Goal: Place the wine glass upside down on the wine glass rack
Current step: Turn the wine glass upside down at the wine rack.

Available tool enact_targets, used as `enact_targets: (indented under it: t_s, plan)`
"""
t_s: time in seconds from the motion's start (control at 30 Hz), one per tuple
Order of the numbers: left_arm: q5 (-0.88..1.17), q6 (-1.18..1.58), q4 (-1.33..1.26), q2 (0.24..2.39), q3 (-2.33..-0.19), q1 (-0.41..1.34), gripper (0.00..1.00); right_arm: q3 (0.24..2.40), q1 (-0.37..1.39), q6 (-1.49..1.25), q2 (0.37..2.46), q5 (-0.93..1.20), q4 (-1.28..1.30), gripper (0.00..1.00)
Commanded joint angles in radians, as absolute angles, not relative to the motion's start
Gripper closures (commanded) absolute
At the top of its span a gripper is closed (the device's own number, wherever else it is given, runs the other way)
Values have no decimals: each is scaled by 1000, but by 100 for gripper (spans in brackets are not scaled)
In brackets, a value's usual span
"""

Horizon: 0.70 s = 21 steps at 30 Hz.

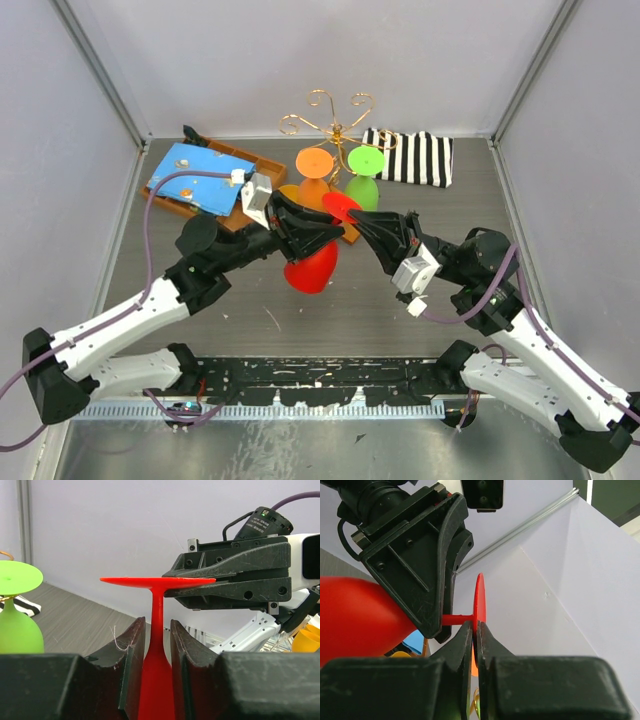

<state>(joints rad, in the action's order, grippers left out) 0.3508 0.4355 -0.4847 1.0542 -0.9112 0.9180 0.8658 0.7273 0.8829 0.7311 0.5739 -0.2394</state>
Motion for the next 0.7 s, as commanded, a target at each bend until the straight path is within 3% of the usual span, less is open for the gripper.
enact_targets:
  t_s: [0.0, 0.17, 0.47, 0.67]
  plan:
    - [388, 445, -482, 1080, -938, 923, 67, 880, 730, 864, 727, 571, -388, 100]
    - [396, 446, -482, 1087, -948, 923, 68, 875, 730, 864, 720, 569, -382, 99]
    - [373, 448, -484, 1080, -932, 924, 98, 868, 730, 863, 715, 558, -386, 99]
    - [368, 441, -493, 1064, -919, 924, 100, 860, 729, 862, 712, 547, -385, 99]
